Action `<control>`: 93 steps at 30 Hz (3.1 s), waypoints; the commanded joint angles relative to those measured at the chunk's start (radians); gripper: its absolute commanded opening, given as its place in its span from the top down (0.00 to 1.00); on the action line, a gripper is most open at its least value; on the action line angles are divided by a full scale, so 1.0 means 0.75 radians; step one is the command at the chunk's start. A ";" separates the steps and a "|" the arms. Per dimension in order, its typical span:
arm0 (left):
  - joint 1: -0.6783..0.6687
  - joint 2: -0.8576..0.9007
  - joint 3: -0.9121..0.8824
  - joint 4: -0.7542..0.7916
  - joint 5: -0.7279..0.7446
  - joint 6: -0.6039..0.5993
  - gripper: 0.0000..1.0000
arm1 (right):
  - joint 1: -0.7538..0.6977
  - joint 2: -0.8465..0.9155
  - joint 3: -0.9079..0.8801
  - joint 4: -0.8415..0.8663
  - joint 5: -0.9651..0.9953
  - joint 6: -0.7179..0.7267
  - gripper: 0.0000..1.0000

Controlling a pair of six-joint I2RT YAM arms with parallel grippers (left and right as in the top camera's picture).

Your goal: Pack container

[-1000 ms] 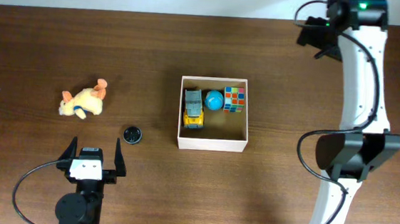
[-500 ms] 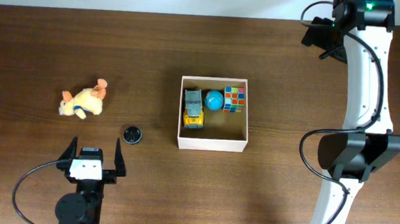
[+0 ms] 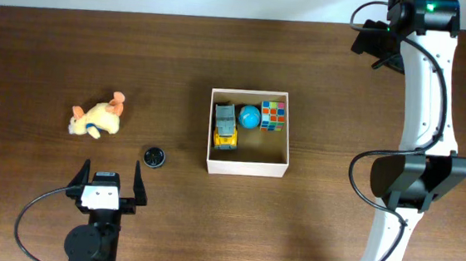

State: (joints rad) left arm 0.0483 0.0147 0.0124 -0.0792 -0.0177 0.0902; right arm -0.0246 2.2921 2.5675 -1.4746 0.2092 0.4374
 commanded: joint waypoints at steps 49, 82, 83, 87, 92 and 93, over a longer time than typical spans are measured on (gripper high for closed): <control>0.009 2.199 1.705 -1.210 0.846 -0.077 0.01 | -0.005 -0.016 0.002 -0.004 0.016 0.012 0.01; -0.029 2.312 1.685 -1.232 0.142 -0.465 0.01 | -0.005 -0.016 0.002 -0.004 0.016 0.012 0.01; -0.042 2.322 1.685 -1.231 0.142 -0.454 0.01 | -0.005 -0.016 0.002 -0.004 0.016 0.012 0.01; -0.099 2.348 1.685 -1.231 0.142 -0.419 0.01 | -0.005 -0.016 0.002 -0.004 0.016 0.012 0.01; -0.171 2.370 1.685 -1.254 0.130 -0.367 0.01 | -0.005 -0.016 0.002 -0.004 0.016 0.012 0.01; -0.184 2.379 1.684 -1.263 0.116 -0.367 0.01 | -0.005 -0.016 0.002 -0.004 0.016 0.012 0.01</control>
State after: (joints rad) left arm -0.0677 1.7756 1.2747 -1.0149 0.0959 -0.2207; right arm -0.0246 2.2921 2.5675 -1.4776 0.2096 0.4408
